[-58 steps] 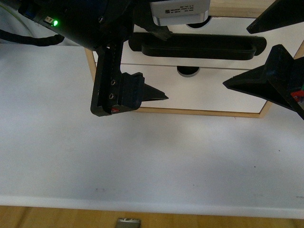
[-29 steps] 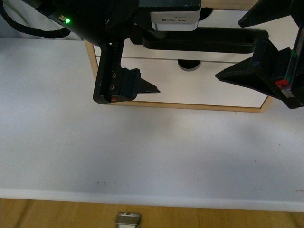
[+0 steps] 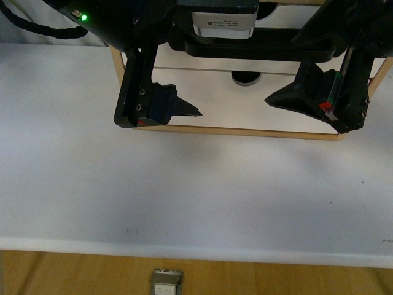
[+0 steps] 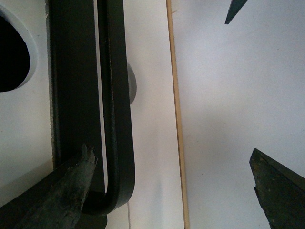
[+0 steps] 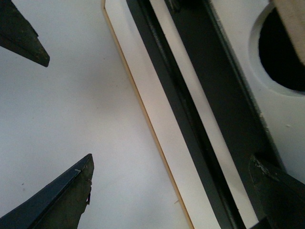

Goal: Pull drawer

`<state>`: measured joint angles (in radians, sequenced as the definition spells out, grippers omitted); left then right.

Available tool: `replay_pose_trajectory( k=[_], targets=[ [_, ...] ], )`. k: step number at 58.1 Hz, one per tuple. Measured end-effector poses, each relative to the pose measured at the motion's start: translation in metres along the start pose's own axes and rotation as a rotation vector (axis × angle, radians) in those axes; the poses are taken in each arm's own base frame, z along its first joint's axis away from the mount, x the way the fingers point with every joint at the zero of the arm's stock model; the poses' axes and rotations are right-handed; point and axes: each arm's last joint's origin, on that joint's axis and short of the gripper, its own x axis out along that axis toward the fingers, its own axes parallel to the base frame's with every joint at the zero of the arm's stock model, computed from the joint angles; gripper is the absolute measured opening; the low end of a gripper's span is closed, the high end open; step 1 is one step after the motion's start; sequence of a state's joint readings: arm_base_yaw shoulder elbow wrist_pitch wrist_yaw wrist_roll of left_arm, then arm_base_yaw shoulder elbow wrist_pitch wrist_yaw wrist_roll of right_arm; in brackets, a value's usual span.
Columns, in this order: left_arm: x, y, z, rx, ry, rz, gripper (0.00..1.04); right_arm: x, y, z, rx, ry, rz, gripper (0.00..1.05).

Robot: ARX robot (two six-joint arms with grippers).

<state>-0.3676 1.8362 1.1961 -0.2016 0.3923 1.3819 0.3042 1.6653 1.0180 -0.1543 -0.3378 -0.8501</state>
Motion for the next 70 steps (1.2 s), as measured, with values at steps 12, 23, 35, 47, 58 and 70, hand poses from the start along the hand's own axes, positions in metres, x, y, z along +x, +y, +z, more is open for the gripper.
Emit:
replay_pose_trajectory(
  k=[12,23,35,47,58,70],
  targets=[
    [0.002,0.0,-0.001,0.023,0.017,-0.003,0.98,0.009,-0.001,-0.003,0.008,0.008,0.02,0.96],
    [0.002,0.0,0.0,0.041,0.032,-0.023,0.98,0.013,0.0,-0.006,0.009,0.017,0.048,0.96],
    [0.001,-0.001,0.003,0.079,0.059,-0.079,0.98,0.013,-0.001,-0.006,0.001,0.02,0.061,0.96],
    [-0.001,0.0,0.005,0.111,0.085,-0.112,0.98,0.013,-0.001,-0.006,-0.006,0.015,0.071,0.96],
    [-0.002,-0.001,0.007,0.14,0.105,-0.125,0.98,0.012,0.0,-0.007,-0.01,0.016,0.084,0.96],
    [-0.002,-0.001,0.007,0.158,0.112,-0.129,0.98,0.011,0.0,-0.007,-0.013,0.019,0.089,0.96]
  ],
)
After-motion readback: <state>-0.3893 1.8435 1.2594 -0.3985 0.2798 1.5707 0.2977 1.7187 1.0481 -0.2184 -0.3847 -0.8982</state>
